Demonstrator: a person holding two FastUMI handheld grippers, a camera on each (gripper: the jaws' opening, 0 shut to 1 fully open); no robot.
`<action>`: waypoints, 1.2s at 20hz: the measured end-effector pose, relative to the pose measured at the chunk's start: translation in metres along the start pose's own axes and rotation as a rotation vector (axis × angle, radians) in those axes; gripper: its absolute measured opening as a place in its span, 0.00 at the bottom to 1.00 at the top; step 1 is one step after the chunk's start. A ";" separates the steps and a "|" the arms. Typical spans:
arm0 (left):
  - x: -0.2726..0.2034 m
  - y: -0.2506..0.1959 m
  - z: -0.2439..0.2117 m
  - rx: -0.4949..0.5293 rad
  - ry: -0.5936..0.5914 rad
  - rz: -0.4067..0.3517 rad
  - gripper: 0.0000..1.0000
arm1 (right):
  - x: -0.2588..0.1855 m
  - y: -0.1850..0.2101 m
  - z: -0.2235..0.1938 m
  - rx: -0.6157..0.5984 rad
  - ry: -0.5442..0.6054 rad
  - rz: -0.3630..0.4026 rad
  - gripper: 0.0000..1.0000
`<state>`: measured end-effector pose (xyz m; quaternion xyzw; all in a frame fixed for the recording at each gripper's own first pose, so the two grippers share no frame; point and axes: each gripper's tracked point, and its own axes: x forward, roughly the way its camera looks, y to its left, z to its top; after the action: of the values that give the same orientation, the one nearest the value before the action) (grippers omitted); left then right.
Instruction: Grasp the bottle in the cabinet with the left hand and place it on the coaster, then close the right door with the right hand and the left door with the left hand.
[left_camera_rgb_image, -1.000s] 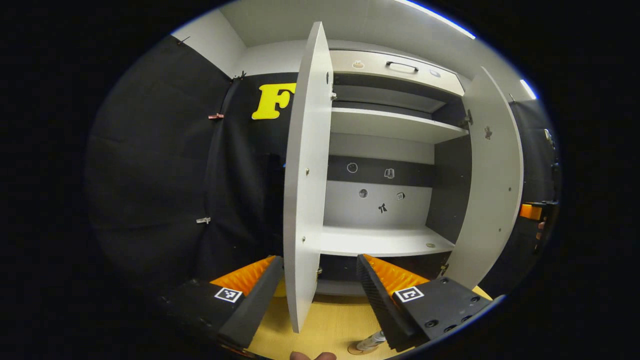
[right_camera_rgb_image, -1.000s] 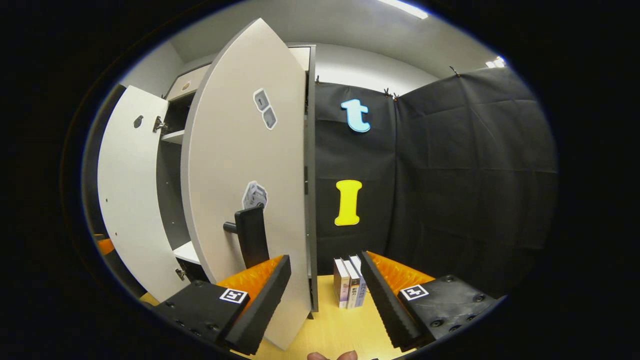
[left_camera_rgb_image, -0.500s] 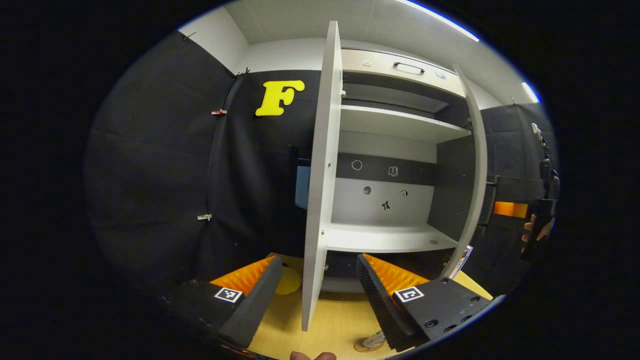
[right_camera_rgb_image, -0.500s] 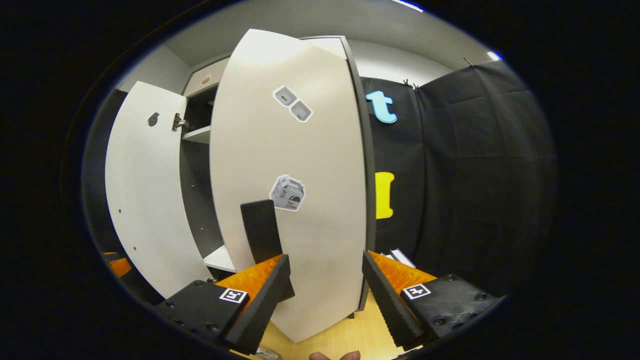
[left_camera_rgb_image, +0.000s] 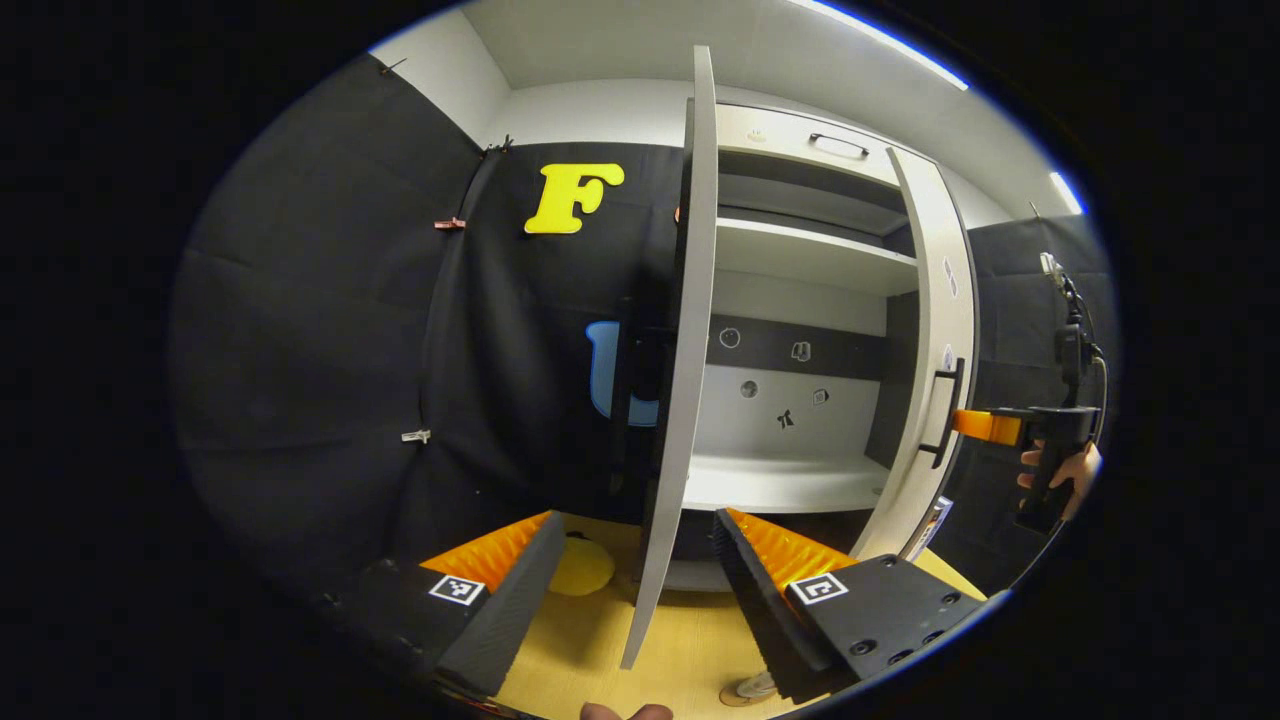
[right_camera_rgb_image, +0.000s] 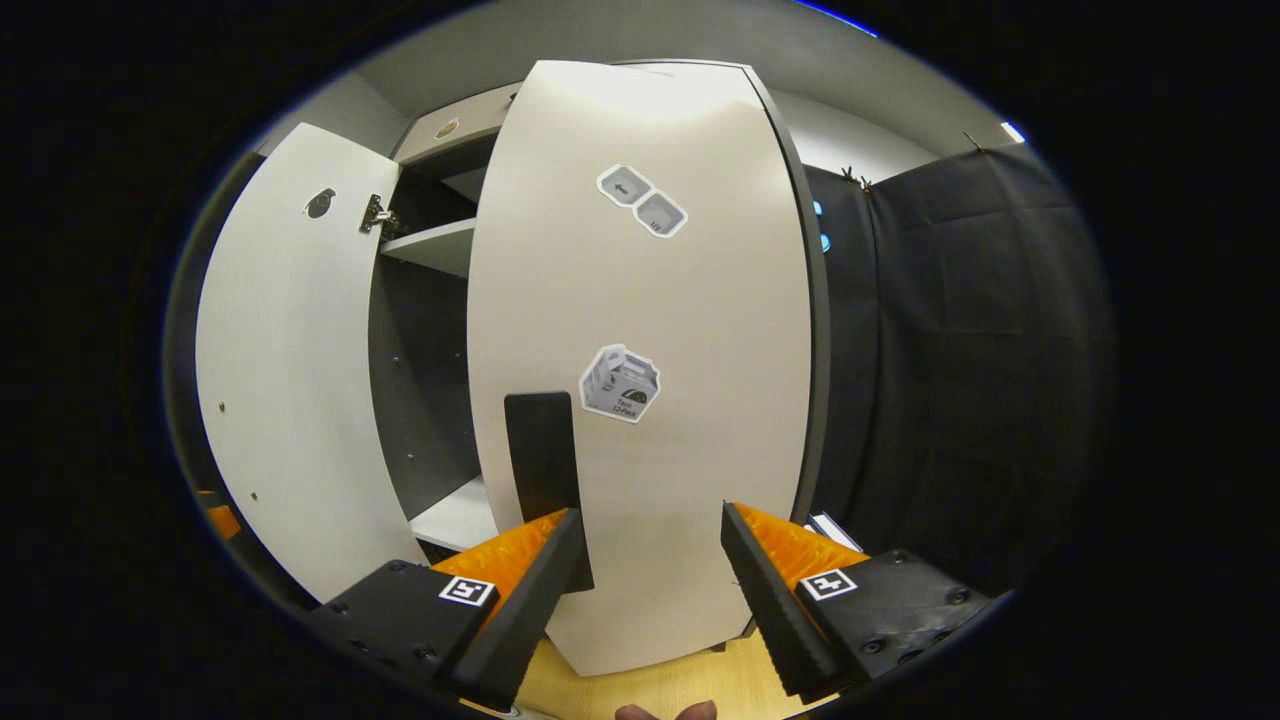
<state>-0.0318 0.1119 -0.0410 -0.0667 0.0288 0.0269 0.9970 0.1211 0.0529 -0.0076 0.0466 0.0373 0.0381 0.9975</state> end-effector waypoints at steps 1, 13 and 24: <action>-0.001 -0.004 0.002 -0.009 -0.005 -0.020 0.95 | 0.004 0.003 0.000 -0.013 -0.005 -0.007 0.95; -0.024 0.016 0.041 0.103 -0.069 -0.036 0.95 | 0.004 0.012 0.008 0.065 0.015 -0.022 0.95; 0.038 0.091 0.058 0.099 -0.031 0.078 0.95 | -0.071 -0.020 0.022 0.039 -0.024 -0.054 0.95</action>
<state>0.0040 0.2117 0.0024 -0.0157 0.0174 0.0651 0.9976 0.0541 0.0260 0.0173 0.0657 0.0272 0.0100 0.9974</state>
